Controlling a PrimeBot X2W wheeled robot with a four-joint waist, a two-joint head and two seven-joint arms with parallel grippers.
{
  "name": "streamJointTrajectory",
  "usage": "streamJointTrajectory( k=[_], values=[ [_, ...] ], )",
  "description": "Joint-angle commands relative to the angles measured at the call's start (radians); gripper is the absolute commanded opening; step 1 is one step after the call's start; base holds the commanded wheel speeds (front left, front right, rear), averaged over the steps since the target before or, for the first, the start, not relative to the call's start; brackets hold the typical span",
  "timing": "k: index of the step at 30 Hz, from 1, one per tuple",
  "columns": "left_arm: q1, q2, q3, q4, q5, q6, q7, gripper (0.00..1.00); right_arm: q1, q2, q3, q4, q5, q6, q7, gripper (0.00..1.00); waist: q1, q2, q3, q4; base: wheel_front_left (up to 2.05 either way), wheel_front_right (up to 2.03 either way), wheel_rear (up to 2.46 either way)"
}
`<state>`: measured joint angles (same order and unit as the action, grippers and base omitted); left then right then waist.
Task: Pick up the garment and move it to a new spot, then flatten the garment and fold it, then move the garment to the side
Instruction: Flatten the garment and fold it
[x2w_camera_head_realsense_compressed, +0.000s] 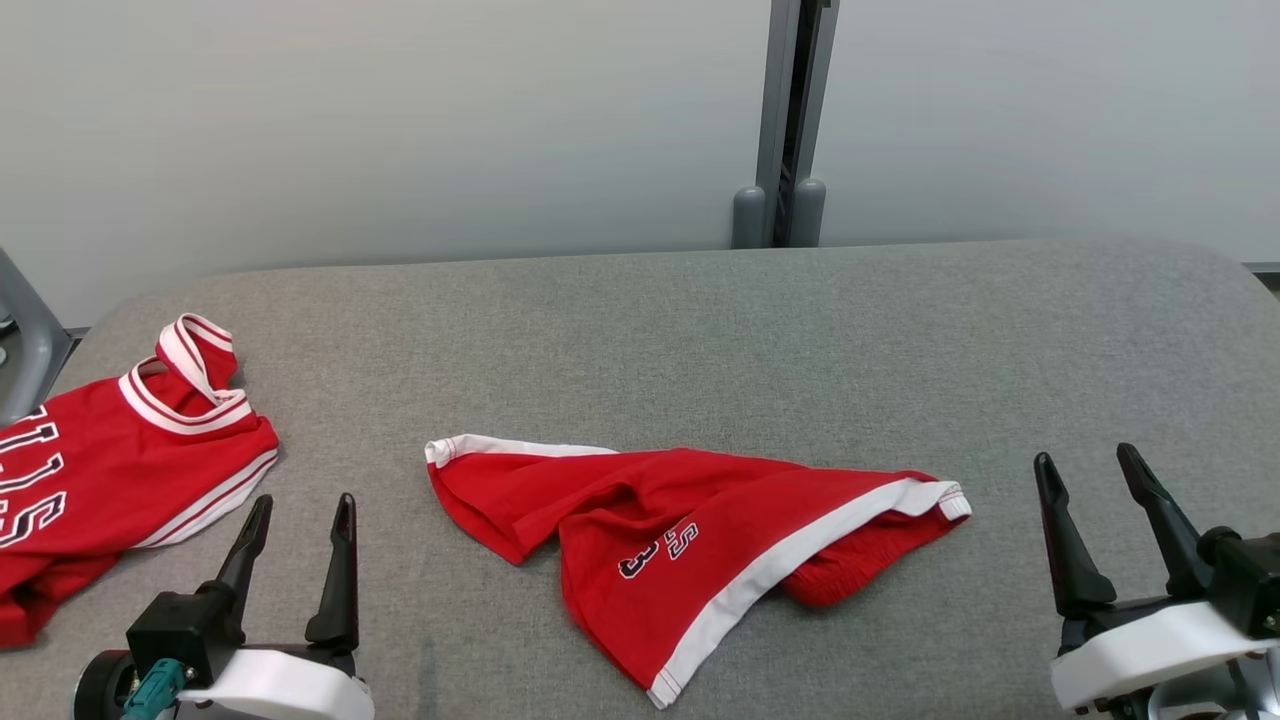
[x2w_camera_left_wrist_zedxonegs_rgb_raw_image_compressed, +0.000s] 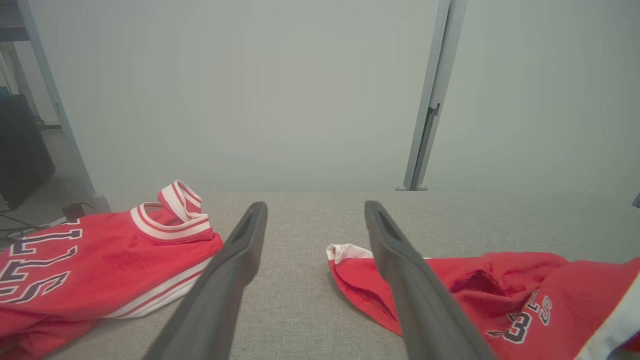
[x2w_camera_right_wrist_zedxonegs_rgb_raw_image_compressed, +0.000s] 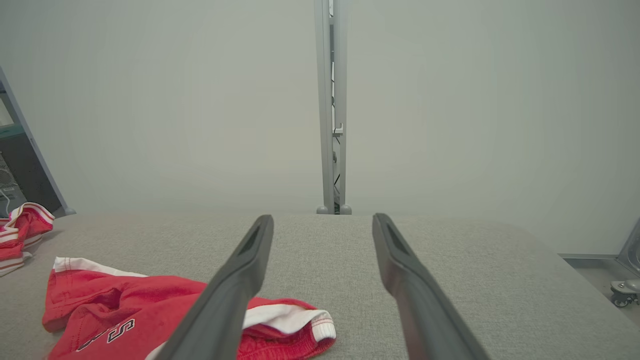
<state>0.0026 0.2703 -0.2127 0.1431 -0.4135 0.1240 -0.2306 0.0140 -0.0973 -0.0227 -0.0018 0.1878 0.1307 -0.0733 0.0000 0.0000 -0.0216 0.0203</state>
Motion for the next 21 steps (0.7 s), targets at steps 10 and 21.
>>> streamJointTrajectory(
  k=[10, 21],
  values=[
    [-0.01, 0.01, -0.002, 0.011, -0.004, 0.007, -0.003, 1.0, 0.009, 0.009, -0.014, 0.009, -0.01, 0.0, 0.009, 1.0, 0.0, 0.0, -0.001, 0.005, 0.0, 0.0, 0.0],
    [-0.023, -0.017, -0.106, 0.007, -0.012, -0.048, 0.102, 1.0, -0.003, 0.017, -0.007, 0.01, -0.019, 0.0, 0.023, 1.0, 0.0, 0.0, 0.013, 0.0, 0.0, 0.0, 0.0]
  ],
)
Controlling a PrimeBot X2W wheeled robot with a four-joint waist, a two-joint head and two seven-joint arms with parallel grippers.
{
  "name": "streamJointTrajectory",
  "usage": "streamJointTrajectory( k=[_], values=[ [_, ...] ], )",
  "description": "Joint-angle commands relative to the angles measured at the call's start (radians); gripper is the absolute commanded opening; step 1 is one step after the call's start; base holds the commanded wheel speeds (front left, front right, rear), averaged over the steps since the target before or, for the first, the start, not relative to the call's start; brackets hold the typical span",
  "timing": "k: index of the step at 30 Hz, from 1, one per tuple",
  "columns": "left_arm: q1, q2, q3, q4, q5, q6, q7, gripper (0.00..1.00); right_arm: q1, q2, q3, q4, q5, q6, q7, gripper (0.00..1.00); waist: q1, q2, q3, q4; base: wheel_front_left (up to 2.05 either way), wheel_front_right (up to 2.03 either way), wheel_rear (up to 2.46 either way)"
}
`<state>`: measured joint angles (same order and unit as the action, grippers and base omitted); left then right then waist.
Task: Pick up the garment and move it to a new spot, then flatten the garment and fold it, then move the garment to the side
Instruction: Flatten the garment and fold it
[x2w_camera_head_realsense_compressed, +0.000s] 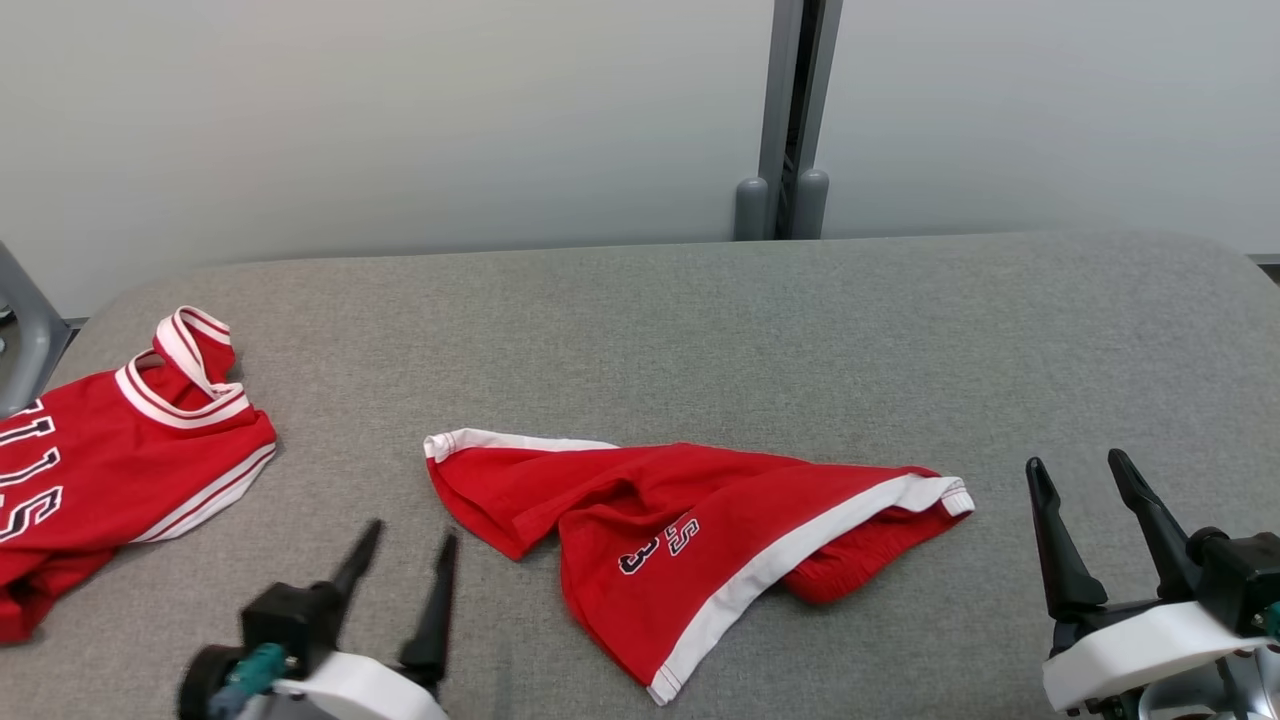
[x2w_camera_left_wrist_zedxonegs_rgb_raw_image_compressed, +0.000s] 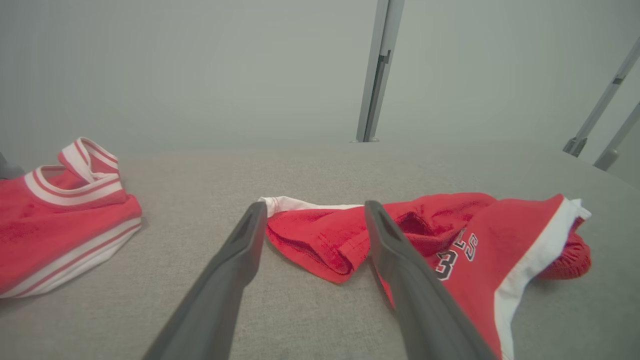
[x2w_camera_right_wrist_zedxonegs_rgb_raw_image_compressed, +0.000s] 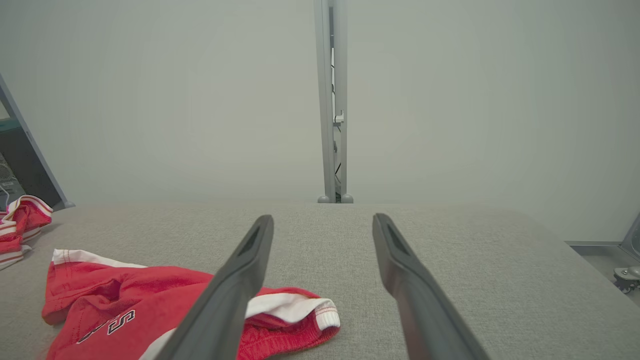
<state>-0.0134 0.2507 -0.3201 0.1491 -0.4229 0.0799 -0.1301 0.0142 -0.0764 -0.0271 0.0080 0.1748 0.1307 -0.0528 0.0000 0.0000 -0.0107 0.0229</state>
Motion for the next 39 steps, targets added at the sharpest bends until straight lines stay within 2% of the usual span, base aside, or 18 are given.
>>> streamJointTrajectory(
  k=[1, 7, 11, 16, 21, 22, 23, 24, 31, 39],
  values=[
    [-0.001, -0.004, -0.017, 0.005, -0.007, -0.013, 0.022, 1.0, -0.004, -0.003, 0.0, 0.001, -0.006, 0.0, 0.002, 1.0, 0.0, 0.0, 0.003, -0.005, 0.0, 0.0, 0.0],
    [0.034, -0.068, -0.155, 0.028, -0.037, -0.083, 0.154, 1.0, -0.012, 0.001, 0.009, 0.006, -0.005, 0.0, 0.0, 1.0, 0.0, 0.0, 0.027, -0.031, 0.0, 0.0, 0.0],
    [0.031, -0.102, -0.212, 0.07, -0.06, -0.117, 0.226, 1.0, -0.029, 0.004, 0.018, 0.01, -0.003, 0.0, -0.001, 1.0, 0.0, 0.0, 0.055, -0.06, 0.0, 0.0, 0.0],
    [0.003, -0.128, -0.227, 0.139, -0.083, -0.125, 0.252, 1.0, -0.05, 0.007, 0.026, 0.023, -0.002, 0.0, -0.009, 1.0, 0.0, 0.0, 0.083, -0.108, 0.0, 0.0, 0.0],
    [-0.02, -0.144, -0.208, 0.184, -0.108, -0.121, 0.23, 1.0, -0.053, 0.011, 0.03, 0.04, 0.008, 0.0, -0.018, 1.0, 0.0, 0.0, 0.099, -0.141, 0.0, 0.0, 0.0],
    [-0.026, -0.146, -0.206, 0.192, -0.108, -0.12, 0.226, 0.79, -0.052, 0.011, 0.027, 0.045, 0.008, 0.0, -0.02, 1.0, 0.0, 0.0, 0.101, -0.144, 0.0, 0.0, 0.0],
    [-0.03, -0.147, -0.201, 0.196, -0.112, -0.121, 0.214, 0.32, -0.052, 0.011, 0.028, 0.049, 0.012, 0.0, -0.021, 1.0, 0.0, 0.0, 0.104, -0.146, 0.0, 0.0, 0.0],
    [-0.036, -0.146, -0.199, 0.204, -0.111, -0.118, 0.21, 0.0, -0.053, 0.011, 0.028, 0.053, 0.015, 0.0, -0.021, 1.0, 0.0, 0.0, 0.107, -0.148, 0.0, 0.0, 0.0],
    [-0.064, -0.134, -0.187, 0.218, -0.094, -0.115, 0.168, 0.0, -0.063, 0.012, 0.045, 0.107, 0.095, 0.0, 0.015, 1.0, 0.0, 0.0, 0.126, -0.129, 0.0, 0.0, 0.0],
    [-0.098, -0.117, -0.189, 0.2, -0.085, -0.122, 0.15, 0.0, -0.152, -0.016, 0.083, 0.271, 0.166, 0.0, 0.035, 1.0, 0.0, 0.0, 0.163, -0.071, 0.0, 0.0, 0.0]
  ],
)
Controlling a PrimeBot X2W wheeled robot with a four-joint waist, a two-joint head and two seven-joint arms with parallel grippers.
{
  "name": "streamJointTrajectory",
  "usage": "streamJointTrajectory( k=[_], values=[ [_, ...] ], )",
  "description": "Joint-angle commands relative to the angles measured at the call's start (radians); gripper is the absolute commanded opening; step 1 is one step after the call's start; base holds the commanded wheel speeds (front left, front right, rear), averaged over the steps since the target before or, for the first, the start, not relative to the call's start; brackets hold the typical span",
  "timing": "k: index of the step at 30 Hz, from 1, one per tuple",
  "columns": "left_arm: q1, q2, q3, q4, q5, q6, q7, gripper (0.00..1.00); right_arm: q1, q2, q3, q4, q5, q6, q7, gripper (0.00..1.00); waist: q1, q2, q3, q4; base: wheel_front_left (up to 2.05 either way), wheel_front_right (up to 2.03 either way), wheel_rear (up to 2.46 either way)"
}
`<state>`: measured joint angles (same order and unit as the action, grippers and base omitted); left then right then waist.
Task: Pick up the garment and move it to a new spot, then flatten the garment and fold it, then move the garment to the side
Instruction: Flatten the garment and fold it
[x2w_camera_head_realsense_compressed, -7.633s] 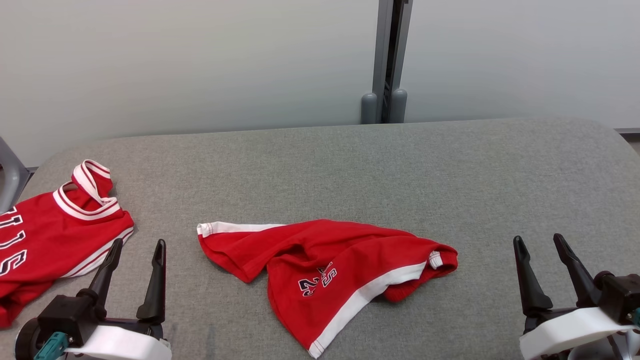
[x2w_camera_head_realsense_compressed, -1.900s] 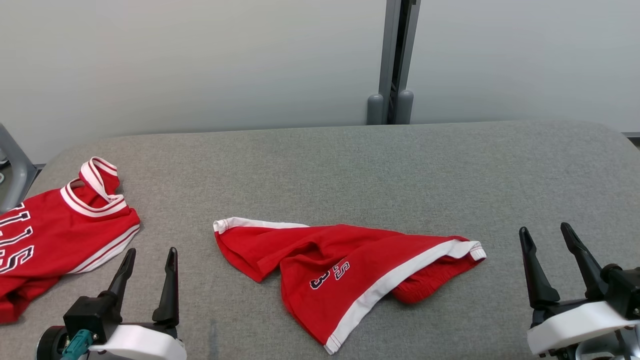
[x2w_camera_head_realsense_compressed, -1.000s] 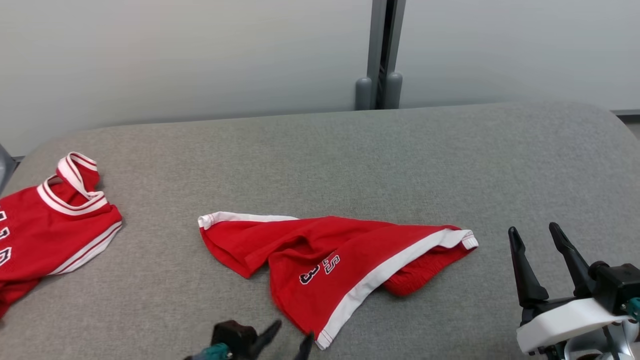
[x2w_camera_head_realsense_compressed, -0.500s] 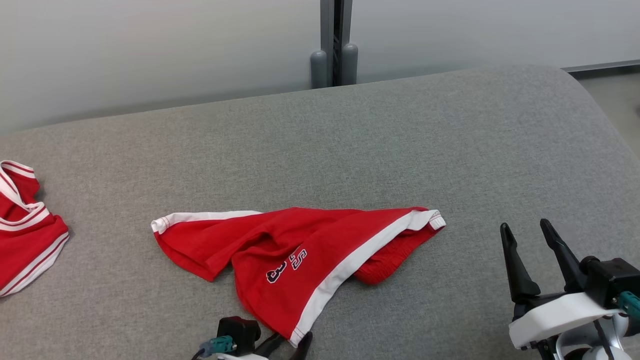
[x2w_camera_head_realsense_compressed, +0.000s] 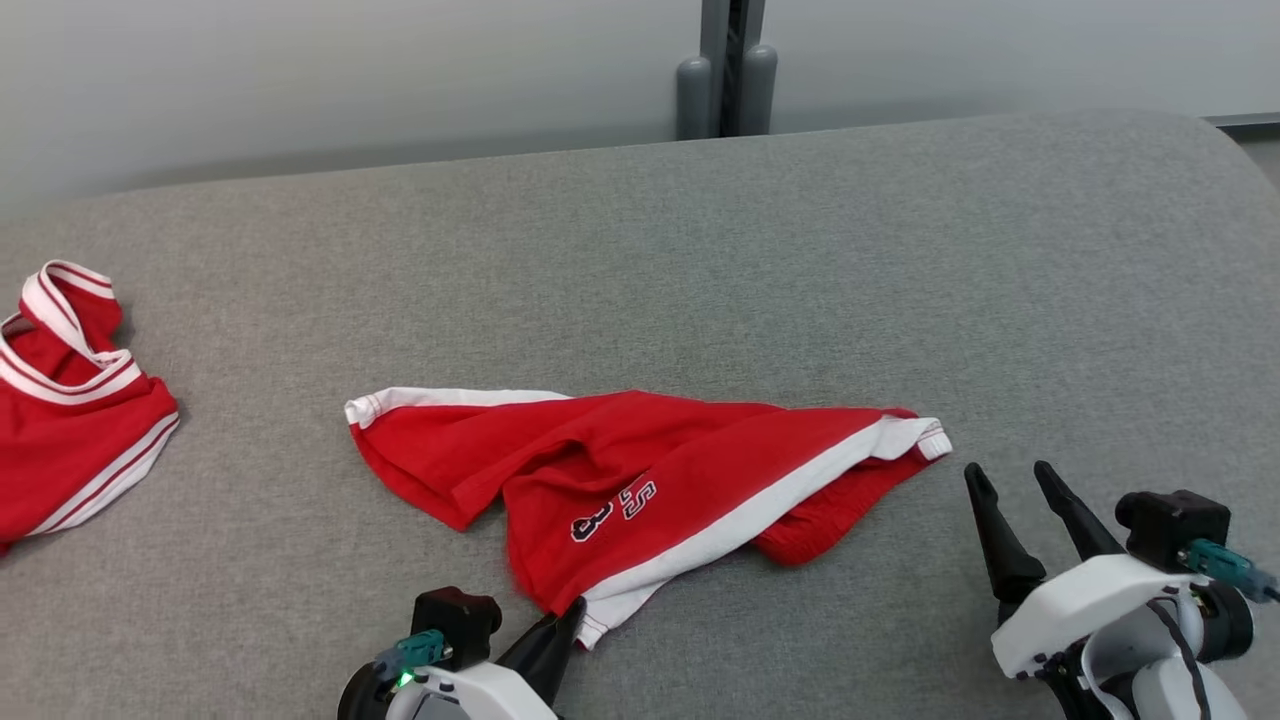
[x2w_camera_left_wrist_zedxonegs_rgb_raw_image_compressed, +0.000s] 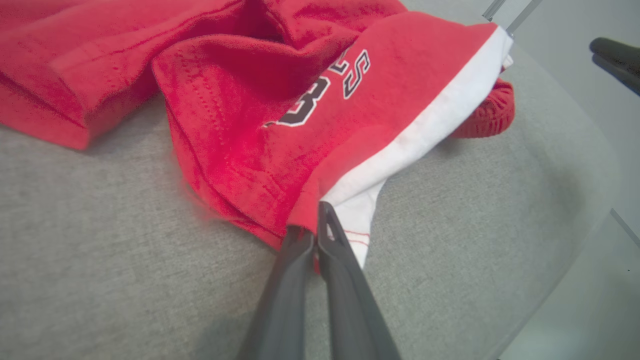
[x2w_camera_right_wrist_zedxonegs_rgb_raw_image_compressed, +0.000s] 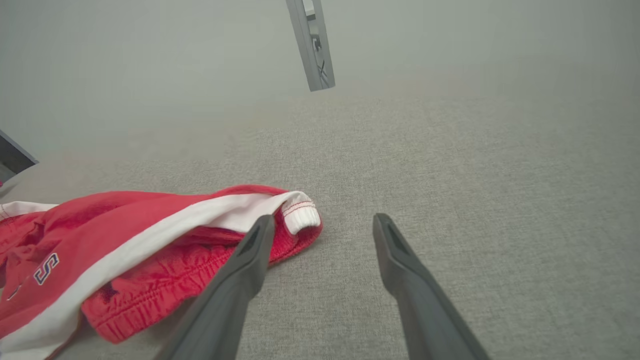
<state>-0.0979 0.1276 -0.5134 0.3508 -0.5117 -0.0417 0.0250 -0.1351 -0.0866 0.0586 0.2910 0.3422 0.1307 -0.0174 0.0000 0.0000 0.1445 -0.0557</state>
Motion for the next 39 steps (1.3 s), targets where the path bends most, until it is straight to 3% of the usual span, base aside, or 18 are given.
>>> streamJointTrajectory(
  k=[1, 10, 12, 14, 15, 16, 20, 25, 31, 34, 35, 39],
  values=[
    [-0.017, 0.006, 0.002, -0.004, 0.005, 0.0, -0.006, 0.0, -0.017, -0.012, 0.005, 0.016, 0.001, 0.0, 0.004, 1.0, 0.0, 0.0, 0.012, 0.015, 0.0, 0.0, 0.0],
    [-0.041, 0.006, -0.007, -0.006, 0.009, -0.009, -0.029, 0.0, -0.156, -0.04, 0.066, 0.228, 0.026, 0.0, -0.027, 1.0, 0.0, 0.0, 0.044, 0.052, 0.0, 0.0, 0.0],
    [-0.045, 0.006, -0.007, -0.007, 0.009, -0.008, -0.037, 0.0, -0.178, -0.044, 0.085, 0.267, 0.03, 0.0, -0.025, 0.52, 0.0, 0.0, 0.047, 0.054, 0.0, 0.0, 0.0],
    [-0.051, 0.008, -0.007, -0.006, 0.009, -0.008, -0.043, 0.0, -0.197, -0.049, 0.105, 0.297, 0.039, 0.0, -0.027, 0.28, 0.0, 0.0, 0.049, 0.054, 0.0, 0.0, 0.0],
    [-0.053, 0.009, -0.006, -0.007, 0.01, -0.007, -0.048, 0.0, -0.205, -0.054, 0.112, 0.306, 0.041, 0.0, -0.037, 0.05, 0.0, 0.0, 0.049, 0.054, 0.0, 0.0, 0.0],
    [-0.055, 0.009, -0.006, -0.007, 0.011, -0.006, -0.05, 0.0, -0.211, -0.058, 0.119, 0.314, 0.046, 0.0, -0.044, 0.0, 0.0, 0.0, 0.048, 0.053, 0.0, 0.0, 0.0],
    [-0.059, 0.012, 0.002, -0.018, 0.01, -0.001, -0.068, 0.0, -0.217, -0.074, 0.13, 0.312, 0.055, 0.0, -0.095, 0.0, 0.0, 0.0, 0.044, 0.05, 0.0, 0.0, 0.0],
    [-0.078, 0.044, 0.045, -0.084, 0.017, 0.032, -0.102, 0.0, -0.203, -0.104, 0.134, 0.223, 0.048, 0.0, -0.145, 0.0, 0.0, 0.0, 0.029, 0.041, 0.0, 0.0, 0.0],
    [-0.107, 0.113, 0.108, -0.247, 0.045, 0.078, -0.118, 0.0, -0.184, -0.142, 0.127, 0.035, 0.028, 0.0, -0.135, 0.0, 0.0, 0.0, 0.016, 0.033, 0.0, 0.0, 0.0],
    [-0.138, 0.166, 0.161, -0.412, 0.073, 0.119, -0.108, 0.0, -0.166, -0.156, 0.093, -0.155, -0.008, 0.0, -0.089, 0.0, 0.0, 0.0, 0.01, 0.029, 0.0, 0.0, 0.0],
    [-0.138, 0.166, 0.161, -0.412, 0.073, 0.119, -0.108, 0.0, -0.166, -0.156, 0.093, -0.155, -0.008, 0.0, -0.089, 0.0, 0.0, 0.0, 0.01, 0.029, 0.0, 0.0, 0.0],
    [-0.172, 0.213, 0.214, -0.563, 0.091, 0.153, -0.084, 0.0, -0.151, -0.157, 0.059, -0.348, -0.045, 0.0, -0.029, 0.0, 0.0, 0.0, 0.009, 0.027, 0.0, 0.0, 0.0]
  ],
)
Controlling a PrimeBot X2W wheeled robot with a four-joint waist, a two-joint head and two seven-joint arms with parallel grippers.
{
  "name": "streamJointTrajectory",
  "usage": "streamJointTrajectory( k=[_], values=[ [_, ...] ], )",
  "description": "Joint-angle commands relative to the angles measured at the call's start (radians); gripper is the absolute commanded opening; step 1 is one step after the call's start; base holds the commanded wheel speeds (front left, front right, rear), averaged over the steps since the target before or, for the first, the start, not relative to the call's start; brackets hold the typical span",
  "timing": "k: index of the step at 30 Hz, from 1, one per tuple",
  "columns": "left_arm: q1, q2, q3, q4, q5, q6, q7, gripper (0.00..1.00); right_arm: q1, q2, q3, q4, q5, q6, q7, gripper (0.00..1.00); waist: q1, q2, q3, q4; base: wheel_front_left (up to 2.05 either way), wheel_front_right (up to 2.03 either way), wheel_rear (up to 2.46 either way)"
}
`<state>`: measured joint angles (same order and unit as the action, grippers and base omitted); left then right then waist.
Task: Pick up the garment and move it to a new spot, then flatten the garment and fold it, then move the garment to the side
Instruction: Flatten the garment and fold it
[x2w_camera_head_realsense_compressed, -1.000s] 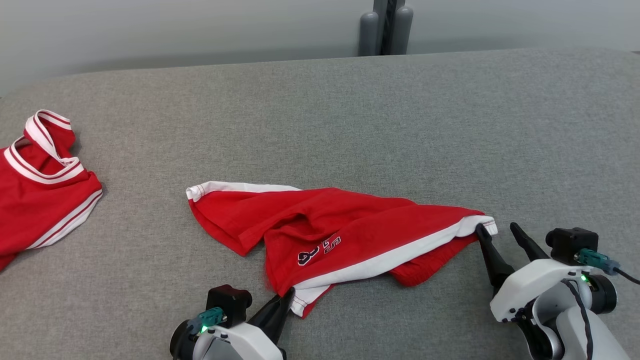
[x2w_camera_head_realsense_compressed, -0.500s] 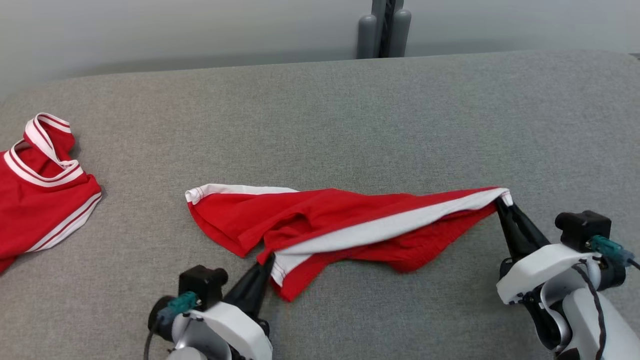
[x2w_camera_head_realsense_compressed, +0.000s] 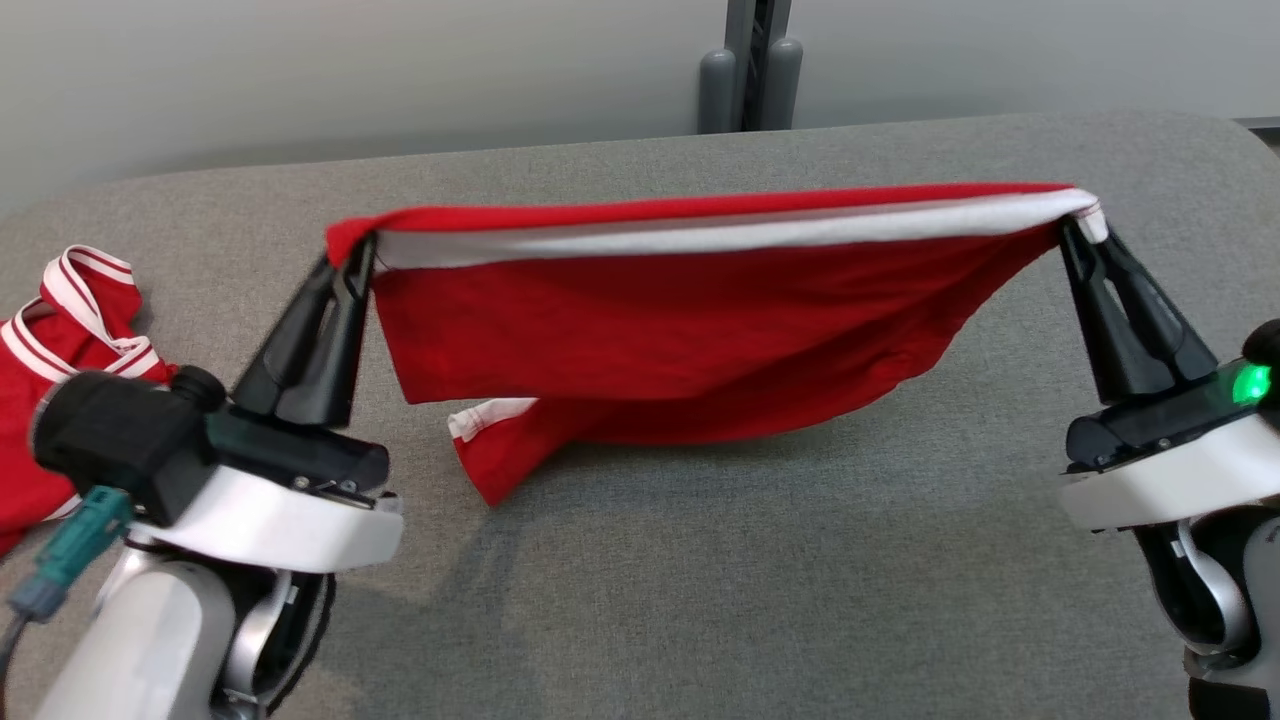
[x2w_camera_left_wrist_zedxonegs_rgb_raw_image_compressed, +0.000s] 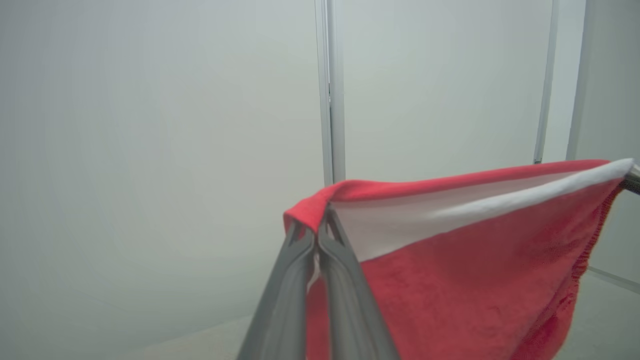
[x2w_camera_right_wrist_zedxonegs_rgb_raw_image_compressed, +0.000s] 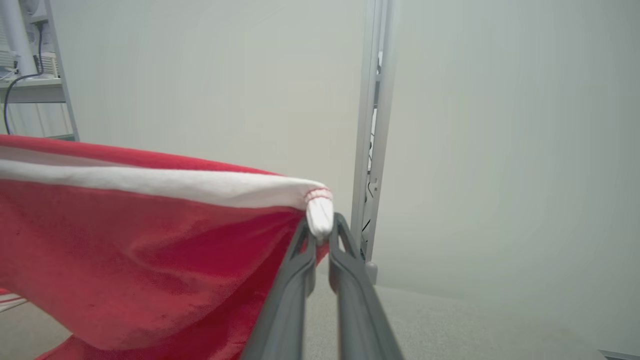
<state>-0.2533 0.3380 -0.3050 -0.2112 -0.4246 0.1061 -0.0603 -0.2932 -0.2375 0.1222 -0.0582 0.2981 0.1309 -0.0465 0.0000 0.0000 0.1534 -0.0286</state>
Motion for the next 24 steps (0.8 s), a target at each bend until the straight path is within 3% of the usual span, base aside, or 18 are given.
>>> streamJointTrajectory(
  k=[1, 8, 13, 18, 24],
  values=[
    [-0.026, 0.018, 0.018, -0.03, 0.012, 0.011, 0.008, 0.0, 0.01, -0.003, -0.015, -0.045, -0.011, 0.0, 0.017, 0.0, 0.0, 0.0, 0.0, 0.0, 0.0, 0.0, 0.0],
    [-0.068, 0.072, 0.09, -0.217, 0.041, 0.057, 0.049, 0.0, 0.048, 0.025, -0.074, -0.287, -0.055, 0.0, 0.139, 0.0, 0.0, 0.0, 0.003, -0.005, 0.0, 0.0, 0.0],
    [-0.086, 0.084, 0.114, -0.26, 0.034, 0.069, 0.061, 0.0, 0.061, 0.048, -0.098, -0.322, -0.043, 0.0, 0.169, 0.0, 0.0, 0.0, 0.016, -0.008, 0.0, 0.0, 0.0],
    [-0.147, 0.085, 0.102, -0.217, 0.019, 0.031, 0.045, 0.0, 0.009, 0.049, -0.103, -0.258, -0.018, -0.001, 0.162, 0.0, 0.0, 0.0, 0.043, -0.008, 0.0, 0.0, 0.0],
    [-0.334, 0.082, 0.065, -0.024, -0.021, -0.064, 0.054, 0.0, -0.165, 0.019, -0.072, -0.075, 0.027, -0.001, 0.115, 0.0, 0.0, 0.0, 0.102, -0.005, 0.0, 0.0, 0.0]
  ],
)
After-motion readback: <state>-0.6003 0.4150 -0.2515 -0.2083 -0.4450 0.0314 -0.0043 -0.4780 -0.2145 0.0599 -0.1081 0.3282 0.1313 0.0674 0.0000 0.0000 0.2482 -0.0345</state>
